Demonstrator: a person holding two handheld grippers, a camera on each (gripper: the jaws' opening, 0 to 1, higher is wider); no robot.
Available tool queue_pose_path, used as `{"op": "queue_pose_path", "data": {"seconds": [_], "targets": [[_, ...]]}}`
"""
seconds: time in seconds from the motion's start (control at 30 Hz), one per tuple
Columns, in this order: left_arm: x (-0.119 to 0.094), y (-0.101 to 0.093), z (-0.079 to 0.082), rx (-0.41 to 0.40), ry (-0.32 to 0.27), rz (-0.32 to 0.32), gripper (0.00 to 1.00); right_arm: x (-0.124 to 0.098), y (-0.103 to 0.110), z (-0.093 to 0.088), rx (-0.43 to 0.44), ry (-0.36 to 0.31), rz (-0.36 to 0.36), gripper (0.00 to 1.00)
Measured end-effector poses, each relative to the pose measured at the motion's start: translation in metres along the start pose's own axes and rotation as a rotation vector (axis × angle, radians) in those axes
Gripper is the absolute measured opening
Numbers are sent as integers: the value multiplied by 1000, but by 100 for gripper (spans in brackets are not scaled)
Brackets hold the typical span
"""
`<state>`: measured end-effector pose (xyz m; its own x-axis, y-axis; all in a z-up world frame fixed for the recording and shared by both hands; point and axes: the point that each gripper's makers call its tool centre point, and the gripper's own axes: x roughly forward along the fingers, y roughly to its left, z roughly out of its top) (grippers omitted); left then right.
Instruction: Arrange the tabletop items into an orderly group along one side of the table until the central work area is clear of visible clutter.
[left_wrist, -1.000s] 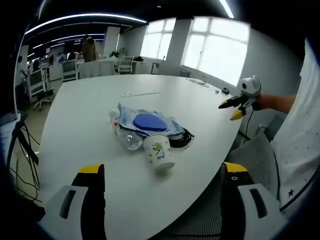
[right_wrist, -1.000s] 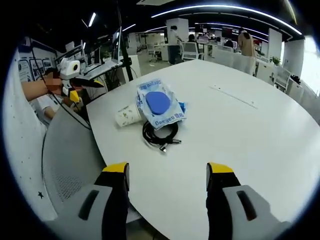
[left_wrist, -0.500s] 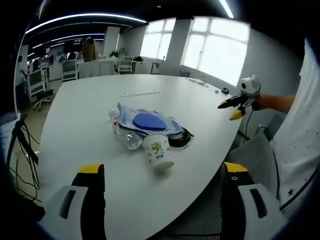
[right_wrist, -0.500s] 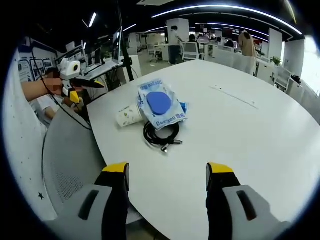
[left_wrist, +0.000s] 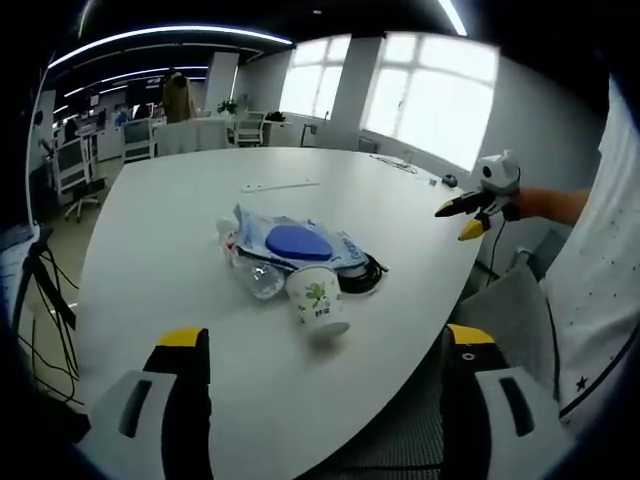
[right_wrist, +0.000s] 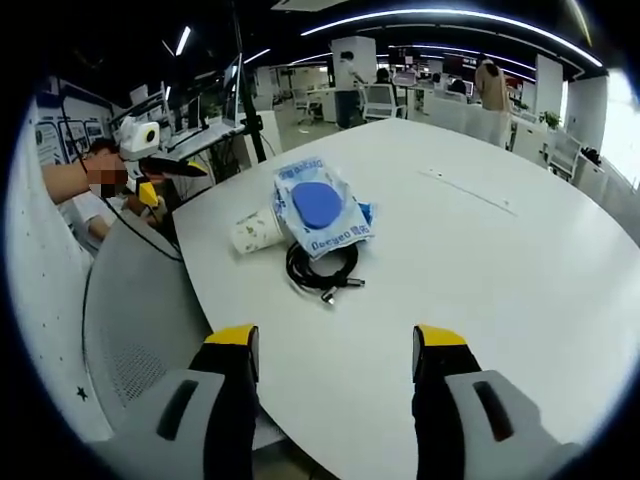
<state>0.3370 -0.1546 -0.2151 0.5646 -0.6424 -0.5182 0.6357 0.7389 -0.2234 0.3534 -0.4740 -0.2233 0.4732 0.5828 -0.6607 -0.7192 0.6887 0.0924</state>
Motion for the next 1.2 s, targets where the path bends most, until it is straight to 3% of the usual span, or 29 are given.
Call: {"op": "queue_pose_path", "data": {"seconds": [1.2], "targets": [[8, 12, 8, 3, 4, -8, 98, 8, -8, 5, 18, 8, -2, 60]]}}
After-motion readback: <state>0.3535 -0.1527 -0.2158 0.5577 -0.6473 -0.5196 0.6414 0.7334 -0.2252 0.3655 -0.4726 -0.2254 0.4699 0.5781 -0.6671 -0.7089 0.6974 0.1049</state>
